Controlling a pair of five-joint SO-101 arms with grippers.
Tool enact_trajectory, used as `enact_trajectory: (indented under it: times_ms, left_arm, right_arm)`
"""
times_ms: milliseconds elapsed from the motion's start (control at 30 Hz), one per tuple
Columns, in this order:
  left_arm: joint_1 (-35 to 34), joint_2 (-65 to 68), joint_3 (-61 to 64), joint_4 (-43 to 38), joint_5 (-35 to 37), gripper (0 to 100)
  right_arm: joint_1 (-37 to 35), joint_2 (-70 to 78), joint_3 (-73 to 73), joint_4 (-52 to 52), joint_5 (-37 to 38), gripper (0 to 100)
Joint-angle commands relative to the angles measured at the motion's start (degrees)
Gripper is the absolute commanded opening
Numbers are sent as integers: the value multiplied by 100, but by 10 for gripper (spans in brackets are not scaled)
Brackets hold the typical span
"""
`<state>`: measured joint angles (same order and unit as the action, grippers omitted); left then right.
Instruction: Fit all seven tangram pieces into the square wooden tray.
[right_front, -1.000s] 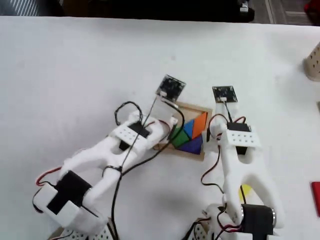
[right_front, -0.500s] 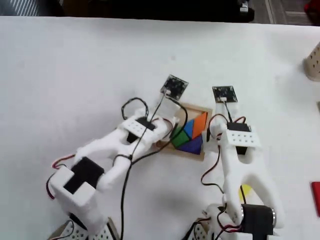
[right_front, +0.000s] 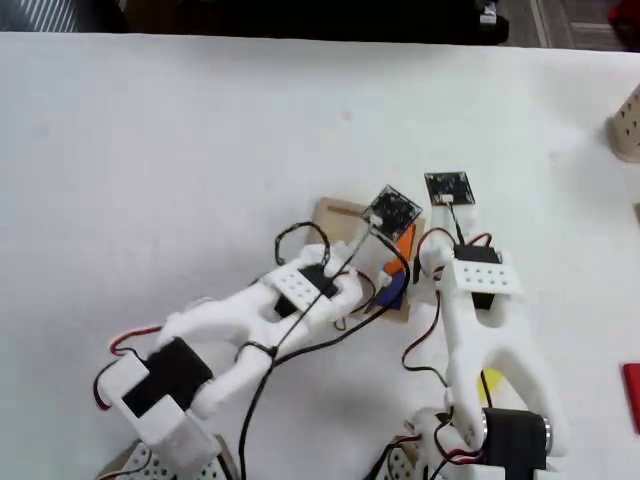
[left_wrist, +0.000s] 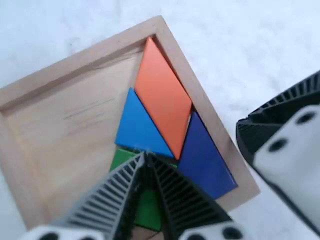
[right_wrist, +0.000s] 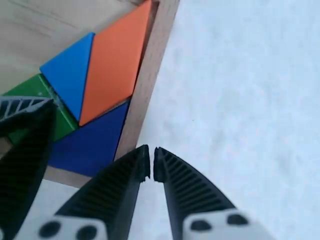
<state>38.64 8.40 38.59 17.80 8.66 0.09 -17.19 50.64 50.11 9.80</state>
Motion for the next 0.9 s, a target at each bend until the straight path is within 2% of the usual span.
enact_trajectory:
  times_ms: [0,200,333,567,733,867]
  left_arm:
    - [-4,-242,-44,0,176,21]
    - [-497,-251,-325,35,185,21]
    - [-497,-233,-475,9,193,21]
    - [-708,286,-1451,-132,1178,21]
    - [-611,1516,-2189,-35,870,21]
    - [-541,1481,-2365,475,695,21]
  right_arm:
    - [-75,-163,-26,-92,-18,21]
    - [-75,-163,-26,-92,-9,21]
    - [-75,-163,-53,-92,-9,21]
    - [-84,-163,-53,-92,-9,21]
    - [-92,-163,-53,-92,-9,21]
    - [-92,-163,-53,-92,-9,21]
